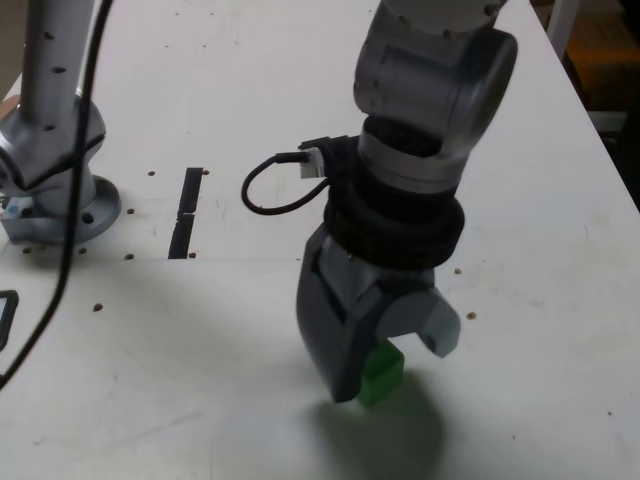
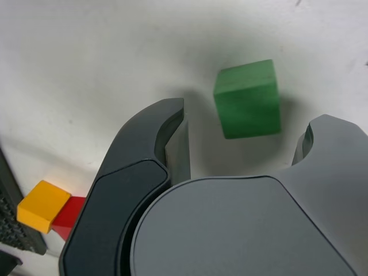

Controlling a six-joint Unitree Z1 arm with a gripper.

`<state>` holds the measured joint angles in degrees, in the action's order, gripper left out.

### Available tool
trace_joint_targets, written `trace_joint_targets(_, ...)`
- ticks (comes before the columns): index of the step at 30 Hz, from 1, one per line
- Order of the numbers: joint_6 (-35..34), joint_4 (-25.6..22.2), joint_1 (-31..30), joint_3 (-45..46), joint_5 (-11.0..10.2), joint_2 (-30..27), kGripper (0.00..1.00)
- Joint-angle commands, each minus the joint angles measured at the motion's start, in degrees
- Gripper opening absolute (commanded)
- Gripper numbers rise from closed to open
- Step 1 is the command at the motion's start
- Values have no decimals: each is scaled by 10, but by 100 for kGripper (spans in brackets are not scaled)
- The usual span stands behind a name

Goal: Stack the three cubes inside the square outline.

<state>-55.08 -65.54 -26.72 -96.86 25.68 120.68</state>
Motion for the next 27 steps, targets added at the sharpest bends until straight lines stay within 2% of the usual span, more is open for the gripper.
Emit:
trace_joint_targets(1,-1,1,1,1,5,-2,79)
trace_joint_targets(11,7,20,6,1,23,23,79)
trace_joint_targets(20,24,27,26,15,26,33,81)
trace_joint_targets(27,46,39,41,36,38,36,81)
